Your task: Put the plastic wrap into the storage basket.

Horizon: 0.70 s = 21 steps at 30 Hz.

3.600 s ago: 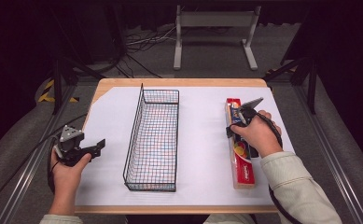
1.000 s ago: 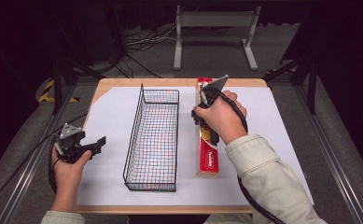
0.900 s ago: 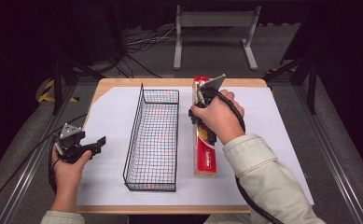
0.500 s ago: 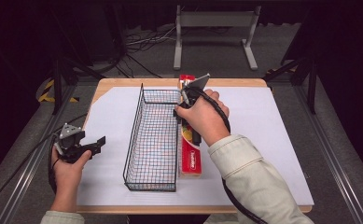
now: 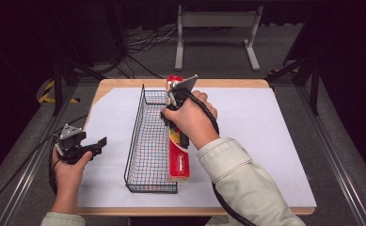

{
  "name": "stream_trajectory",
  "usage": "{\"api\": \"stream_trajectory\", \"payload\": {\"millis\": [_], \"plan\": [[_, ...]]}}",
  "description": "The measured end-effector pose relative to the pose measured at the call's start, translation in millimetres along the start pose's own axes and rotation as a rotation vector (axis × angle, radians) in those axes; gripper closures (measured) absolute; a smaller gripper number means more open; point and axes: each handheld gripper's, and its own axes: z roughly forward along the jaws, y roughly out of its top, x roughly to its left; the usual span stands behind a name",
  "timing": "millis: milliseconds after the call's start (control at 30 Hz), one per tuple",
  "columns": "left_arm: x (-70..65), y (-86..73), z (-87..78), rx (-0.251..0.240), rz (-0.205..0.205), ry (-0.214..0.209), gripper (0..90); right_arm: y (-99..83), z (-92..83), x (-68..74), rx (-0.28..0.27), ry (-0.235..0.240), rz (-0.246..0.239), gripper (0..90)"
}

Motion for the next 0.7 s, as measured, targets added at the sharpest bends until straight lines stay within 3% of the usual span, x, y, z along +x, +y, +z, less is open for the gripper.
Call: {"api": "stream_trajectory", "payload": {"millis": [367, 700], "plan": [[1.4, -0.2, -1.2, -0.009, -0.012, 0.009, 15.9, -1.5, 4.4, 20.4, -0.035, 0.025, -0.034, 40.8], [1.7, -0.4, -0.7, -0.008, -0.012, 0.015, 15.2, -1.4, 18.3, 25.6, -0.045, 0.045, -0.019, 40.7]]}}
